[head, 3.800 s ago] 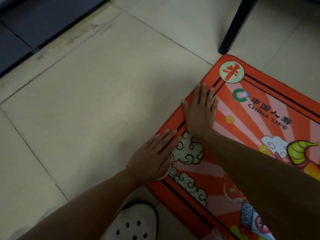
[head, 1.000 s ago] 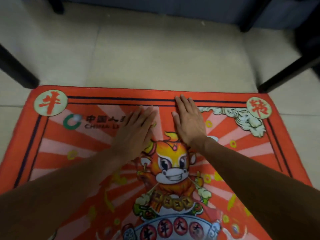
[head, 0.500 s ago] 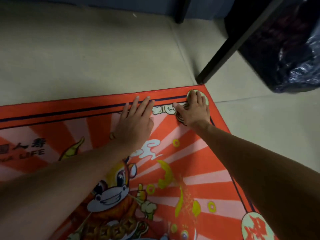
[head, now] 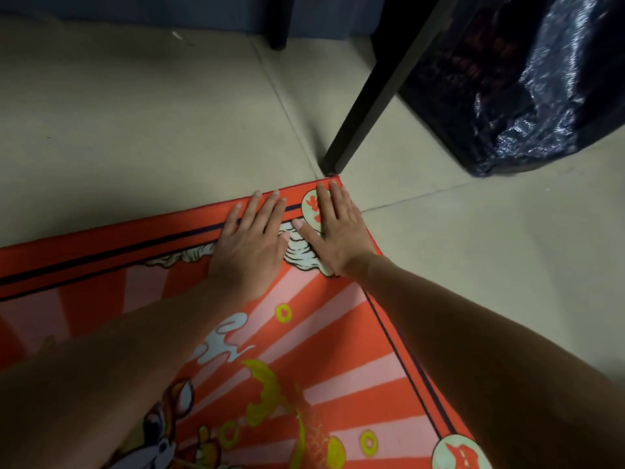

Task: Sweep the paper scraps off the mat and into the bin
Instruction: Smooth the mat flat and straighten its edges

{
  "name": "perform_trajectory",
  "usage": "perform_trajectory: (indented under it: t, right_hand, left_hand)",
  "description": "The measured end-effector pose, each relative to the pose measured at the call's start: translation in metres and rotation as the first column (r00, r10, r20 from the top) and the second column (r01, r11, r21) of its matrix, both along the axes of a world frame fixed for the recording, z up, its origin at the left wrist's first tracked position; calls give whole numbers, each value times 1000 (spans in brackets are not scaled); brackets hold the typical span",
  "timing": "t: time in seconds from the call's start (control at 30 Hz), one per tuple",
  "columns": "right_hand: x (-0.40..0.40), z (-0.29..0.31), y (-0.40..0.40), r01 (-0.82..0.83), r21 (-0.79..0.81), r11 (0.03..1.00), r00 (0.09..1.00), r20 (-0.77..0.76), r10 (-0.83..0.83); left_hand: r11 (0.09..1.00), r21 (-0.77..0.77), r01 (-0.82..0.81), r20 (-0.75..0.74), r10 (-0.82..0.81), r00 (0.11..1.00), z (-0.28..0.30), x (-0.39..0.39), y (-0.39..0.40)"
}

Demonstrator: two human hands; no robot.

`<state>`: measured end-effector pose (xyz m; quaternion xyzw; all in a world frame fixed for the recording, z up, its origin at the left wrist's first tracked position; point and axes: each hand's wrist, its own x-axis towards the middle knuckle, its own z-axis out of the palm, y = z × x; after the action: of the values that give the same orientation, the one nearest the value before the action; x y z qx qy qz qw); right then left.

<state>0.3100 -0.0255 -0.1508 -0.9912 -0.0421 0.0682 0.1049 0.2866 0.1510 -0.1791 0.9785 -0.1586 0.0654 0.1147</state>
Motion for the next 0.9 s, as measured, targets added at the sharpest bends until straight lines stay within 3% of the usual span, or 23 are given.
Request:
perform_trajectory:
  t: [0.07,0.13,0.23,0.47,0.9]
  right_hand:
    - [9,3,-17,-109,36,993,994,-27,110]
    - [9,1,-26,-148,52,988,988,42,146]
    - [5,-7,-26,-137,40,990,978,167,129]
    - [5,-8,-25,-62,123,990,986,163,42]
    - [12,-13,-28,-90,94,992,984,161,74]
  left_hand:
    - [1000,8,21,0,-21,1000,3,1,1]
    - [999,9,51,0,-51,999,5,4,-1]
    - [998,-12,61,-4,-61,998,5,12,-2]
    - [993,-31,-117,-45,116,992,7,6,-41]
    - [997,-24,79,55,-78,995,-2,43,-59]
